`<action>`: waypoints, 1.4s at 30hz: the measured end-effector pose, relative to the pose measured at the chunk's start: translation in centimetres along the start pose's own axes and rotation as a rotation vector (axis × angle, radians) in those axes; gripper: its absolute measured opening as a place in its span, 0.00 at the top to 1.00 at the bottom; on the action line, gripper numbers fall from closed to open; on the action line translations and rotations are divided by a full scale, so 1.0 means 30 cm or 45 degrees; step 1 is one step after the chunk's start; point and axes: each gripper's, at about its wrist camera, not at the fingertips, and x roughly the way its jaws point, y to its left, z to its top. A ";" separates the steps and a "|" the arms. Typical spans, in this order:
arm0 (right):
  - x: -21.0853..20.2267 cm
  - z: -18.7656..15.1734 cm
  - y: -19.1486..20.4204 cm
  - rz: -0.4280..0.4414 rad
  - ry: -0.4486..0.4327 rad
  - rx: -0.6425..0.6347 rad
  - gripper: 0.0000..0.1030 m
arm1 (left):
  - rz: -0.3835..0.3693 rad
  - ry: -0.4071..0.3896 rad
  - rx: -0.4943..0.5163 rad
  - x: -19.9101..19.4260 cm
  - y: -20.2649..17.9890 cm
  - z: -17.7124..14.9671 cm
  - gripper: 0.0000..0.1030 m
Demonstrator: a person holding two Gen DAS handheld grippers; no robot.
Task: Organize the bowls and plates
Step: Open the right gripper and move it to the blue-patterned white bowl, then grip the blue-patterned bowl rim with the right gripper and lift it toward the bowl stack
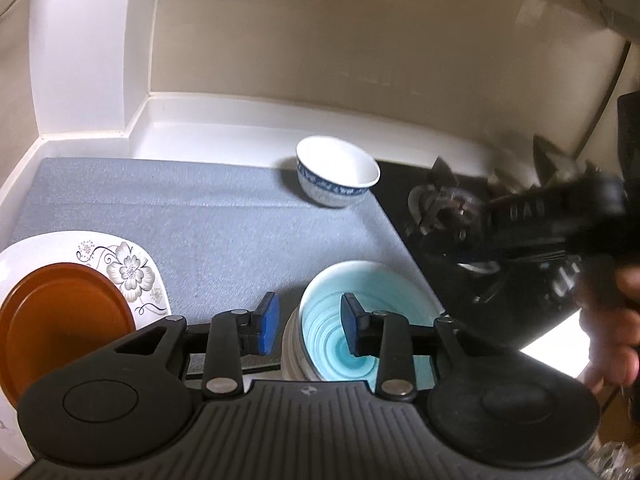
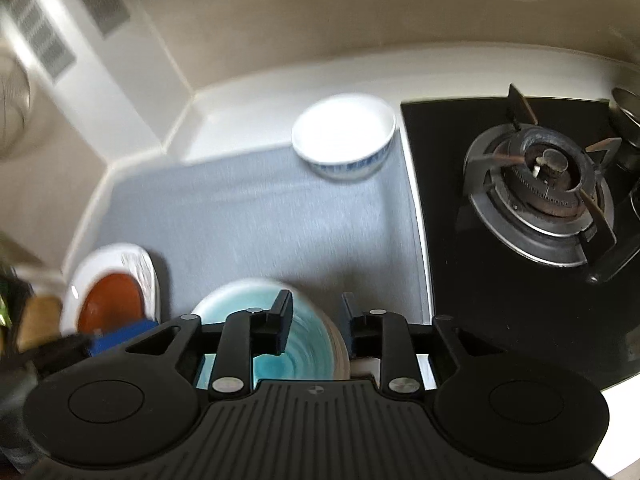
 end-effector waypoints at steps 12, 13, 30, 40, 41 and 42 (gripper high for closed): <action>0.080 0.194 -0.183 0.113 -0.080 0.335 0.70 | 0.082 -0.106 -0.023 -0.056 -0.008 0.010 0.63; 0.108 0.211 -0.193 0.126 -0.067 0.356 0.69 | 0.102 -0.110 -0.025 -0.061 -0.013 0.011 0.63; 0.494 0.392 -0.288 0.094 0.152 0.437 0.59 | 0.377 -0.166 -0.178 -0.194 -0.072 -0.080 0.63; 0.555 0.416 -0.263 0.112 0.238 0.335 0.76 | 0.447 -0.173 -0.213 -0.197 -0.098 -0.082 0.63; 0.554 0.418 -0.259 0.110 0.237 0.322 0.77 | 0.449 -0.175 -0.212 -0.195 -0.100 -0.079 0.63; 0.553 0.419 -0.256 0.109 0.238 0.312 0.78 | 0.450 -0.175 -0.210 -0.191 -0.104 -0.076 0.63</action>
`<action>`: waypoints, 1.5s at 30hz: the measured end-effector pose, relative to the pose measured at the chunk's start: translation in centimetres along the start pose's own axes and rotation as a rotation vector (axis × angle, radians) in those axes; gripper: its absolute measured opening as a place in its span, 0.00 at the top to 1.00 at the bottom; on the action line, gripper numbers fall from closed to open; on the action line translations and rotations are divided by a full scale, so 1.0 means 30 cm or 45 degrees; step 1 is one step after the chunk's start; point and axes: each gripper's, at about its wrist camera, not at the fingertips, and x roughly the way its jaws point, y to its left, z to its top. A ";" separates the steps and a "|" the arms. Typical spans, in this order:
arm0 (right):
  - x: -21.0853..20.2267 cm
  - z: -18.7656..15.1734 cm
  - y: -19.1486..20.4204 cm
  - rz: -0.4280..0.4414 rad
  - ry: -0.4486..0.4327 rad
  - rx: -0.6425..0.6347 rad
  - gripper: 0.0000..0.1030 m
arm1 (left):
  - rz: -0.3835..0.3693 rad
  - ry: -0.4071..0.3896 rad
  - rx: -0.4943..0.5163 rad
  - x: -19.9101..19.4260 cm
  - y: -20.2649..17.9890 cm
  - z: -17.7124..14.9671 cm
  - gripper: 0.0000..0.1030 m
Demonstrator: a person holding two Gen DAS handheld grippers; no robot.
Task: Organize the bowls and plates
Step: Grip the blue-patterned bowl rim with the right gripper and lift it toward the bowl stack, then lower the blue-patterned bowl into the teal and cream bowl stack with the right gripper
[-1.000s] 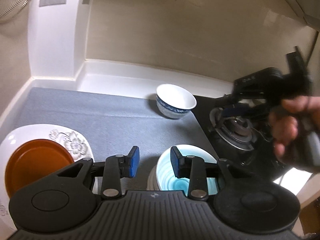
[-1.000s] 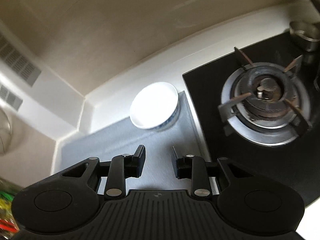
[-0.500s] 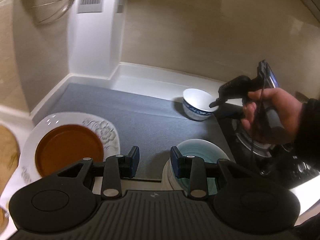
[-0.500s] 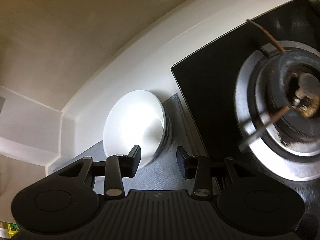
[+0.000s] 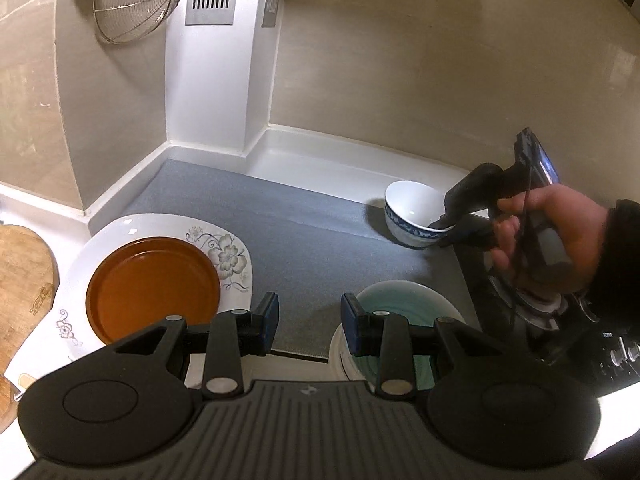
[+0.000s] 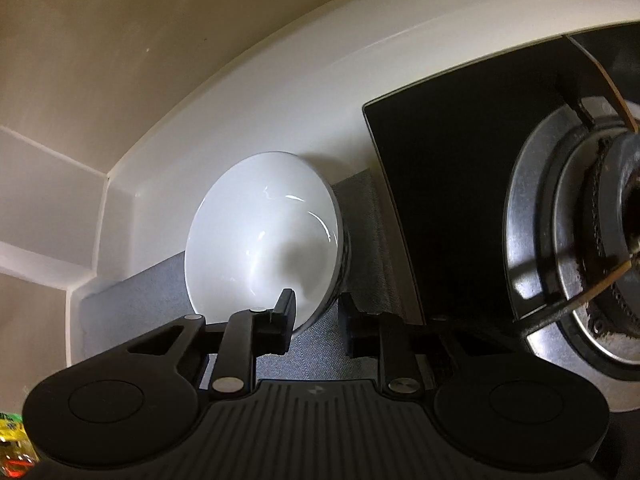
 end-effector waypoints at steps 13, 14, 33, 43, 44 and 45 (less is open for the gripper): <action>-0.011 -0.123 0.118 0.031 0.181 -0.419 0.79 | -0.031 -0.013 -0.006 0.056 -0.034 0.017 0.63; -0.014 -0.137 0.126 0.034 0.195 -0.456 0.79 | -0.040 -0.010 -0.009 0.063 -0.035 0.018 0.63; -0.119 -0.281 0.215 -0.176 0.000 -0.776 0.76 | -0.218 0.110 0.135 0.380 -0.039 0.177 0.63; -0.091 -0.299 0.225 -0.236 -0.074 -0.683 0.76 | -0.340 0.224 0.136 0.526 -0.013 0.204 0.68; -0.089 -0.299 0.220 -0.229 -0.078 -0.670 0.76 | -0.359 0.229 0.131 0.540 -0.013 0.205 0.68; -0.089 -0.299 0.210 -0.216 -0.080 -0.652 0.76 | -0.372 0.234 0.131 0.553 -0.013 0.206 0.70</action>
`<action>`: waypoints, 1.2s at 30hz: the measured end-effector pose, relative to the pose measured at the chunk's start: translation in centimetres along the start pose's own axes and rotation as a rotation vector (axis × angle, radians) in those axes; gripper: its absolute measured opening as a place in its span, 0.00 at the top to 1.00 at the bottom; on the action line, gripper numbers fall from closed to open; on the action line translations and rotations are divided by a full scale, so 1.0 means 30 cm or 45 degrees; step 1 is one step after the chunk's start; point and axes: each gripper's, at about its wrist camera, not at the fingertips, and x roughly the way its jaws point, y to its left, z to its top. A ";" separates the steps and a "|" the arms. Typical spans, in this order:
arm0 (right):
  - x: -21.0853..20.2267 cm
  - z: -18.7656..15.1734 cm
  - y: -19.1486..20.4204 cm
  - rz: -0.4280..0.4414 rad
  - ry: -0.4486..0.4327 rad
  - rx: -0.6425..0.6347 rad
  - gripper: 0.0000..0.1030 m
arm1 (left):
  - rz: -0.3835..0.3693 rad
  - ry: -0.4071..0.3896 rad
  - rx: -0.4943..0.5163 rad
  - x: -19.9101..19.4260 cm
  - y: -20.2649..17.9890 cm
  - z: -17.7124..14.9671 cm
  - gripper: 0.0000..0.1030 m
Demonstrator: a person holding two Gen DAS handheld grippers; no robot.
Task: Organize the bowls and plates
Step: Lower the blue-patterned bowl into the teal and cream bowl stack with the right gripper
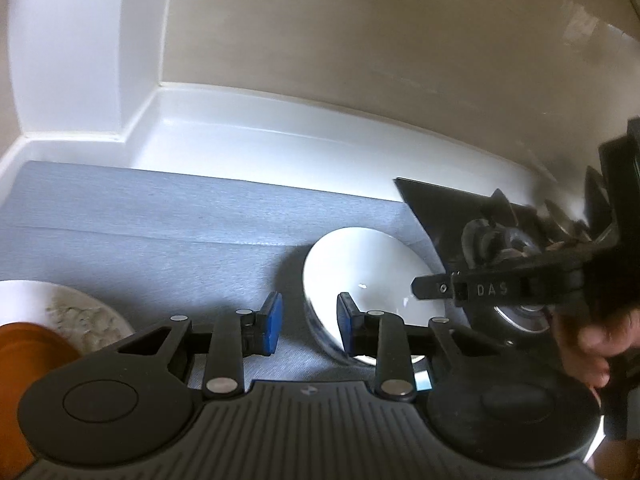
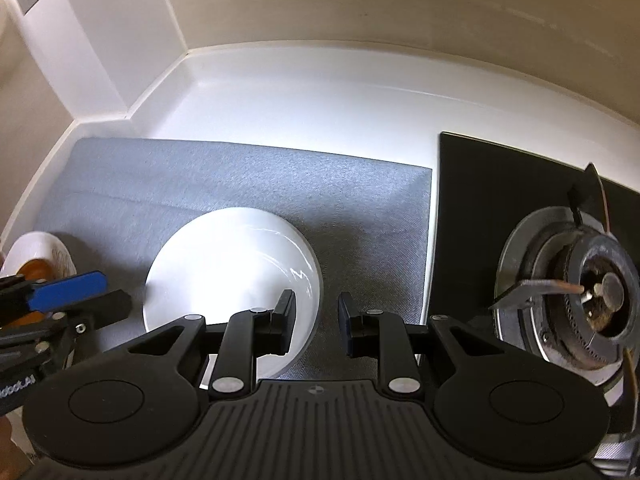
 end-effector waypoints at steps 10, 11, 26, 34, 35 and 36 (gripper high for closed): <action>-0.010 -0.034 -0.002 -0.049 -0.031 0.065 0.83 | -0.059 0.050 0.058 0.101 0.003 -0.004 0.86; -0.007 -0.035 0.002 -0.057 -0.028 0.064 0.83 | -0.066 0.051 0.060 0.103 0.008 -0.002 0.86; -0.032 -0.023 0.027 -0.084 -0.091 0.104 0.93 | -0.113 -0.039 0.084 0.038 0.007 0.026 0.87; -0.257 -0.011 0.067 -0.075 -0.185 0.141 0.93 | -0.173 -0.156 0.161 -0.175 -0.043 0.044 0.87; -0.278 -0.021 0.071 -0.072 -0.187 0.144 0.93 | -0.179 -0.157 0.171 -0.200 -0.050 0.035 0.87; -0.300 -0.035 0.079 -0.070 -0.187 0.148 0.93 | -0.183 -0.158 0.183 -0.221 -0.059 0.024 0.87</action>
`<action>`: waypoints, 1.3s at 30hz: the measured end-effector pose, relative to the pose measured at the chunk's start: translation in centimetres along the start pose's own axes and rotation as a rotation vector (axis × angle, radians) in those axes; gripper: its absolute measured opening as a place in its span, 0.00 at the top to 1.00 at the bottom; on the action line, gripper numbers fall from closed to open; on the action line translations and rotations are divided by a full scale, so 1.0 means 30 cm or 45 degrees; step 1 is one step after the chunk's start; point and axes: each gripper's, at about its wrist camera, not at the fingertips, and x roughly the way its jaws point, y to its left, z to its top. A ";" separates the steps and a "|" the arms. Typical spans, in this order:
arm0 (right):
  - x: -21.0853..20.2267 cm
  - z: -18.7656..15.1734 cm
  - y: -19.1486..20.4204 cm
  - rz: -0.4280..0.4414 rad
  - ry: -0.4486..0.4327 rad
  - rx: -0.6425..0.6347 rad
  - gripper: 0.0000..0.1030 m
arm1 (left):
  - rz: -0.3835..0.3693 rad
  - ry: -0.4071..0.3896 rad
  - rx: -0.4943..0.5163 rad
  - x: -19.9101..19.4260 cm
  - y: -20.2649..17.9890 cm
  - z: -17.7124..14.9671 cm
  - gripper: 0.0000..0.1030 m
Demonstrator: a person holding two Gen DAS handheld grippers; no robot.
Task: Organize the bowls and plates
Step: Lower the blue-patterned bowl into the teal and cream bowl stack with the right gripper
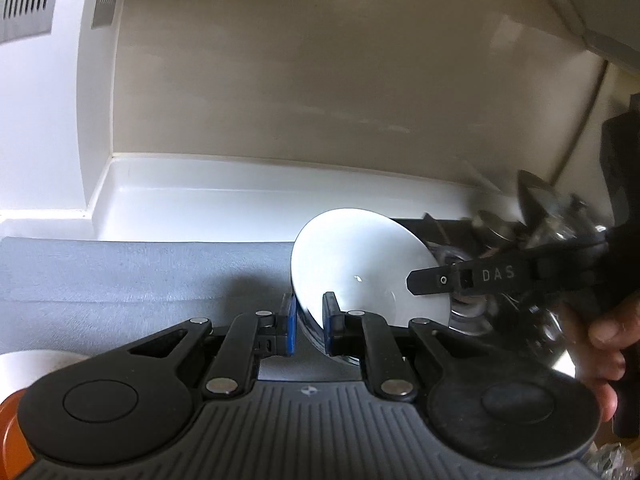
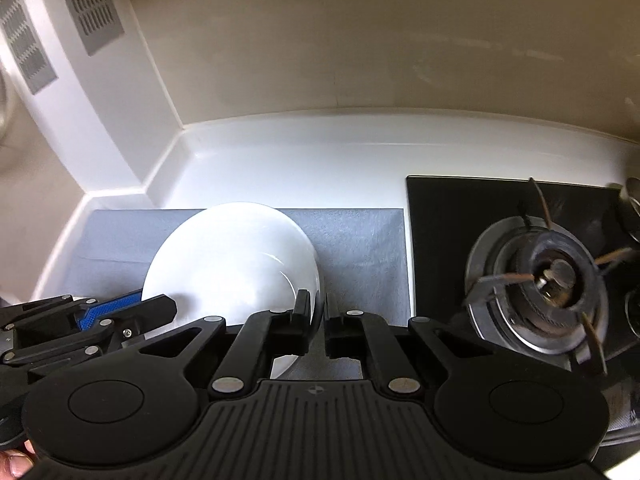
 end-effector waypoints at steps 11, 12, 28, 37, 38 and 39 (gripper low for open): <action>-0.124 -0.208 0.036 -0.013 0.075 0.040 0.93 | -0.030 0.104 0.050 -0.124 -0.077 -0.169 0.86; -0.124 -0.231 0.039 -0.016 0.087 0.038 0.93 | -0.031 0.119 0.050 -0.126 -0.076 -0.183 0.86; -0.061 -0.322 0.083 -0.084 0.160 0.044 0.93 | 0.002 0.178 0.119 -0.090 -0.069 -0.264 0.86; -0.048 -0.322 0.093 -0.111 0.175 0.032 0.93 | 0.028 0.193 0.136 -0.073 -0.073 -0.270 0.86; -0.048 -0.321 0.100 -0.123 0.176 0.019 0.93 | 0.029 0.193 0.140 -0.073 -0.074 -0.270 0.86; -0.046 -0.319 0.102 -0.130 0.177 0.009 0.93 | 0.031 0.193 0.145 -0.071 -0.074 -0.270 0.86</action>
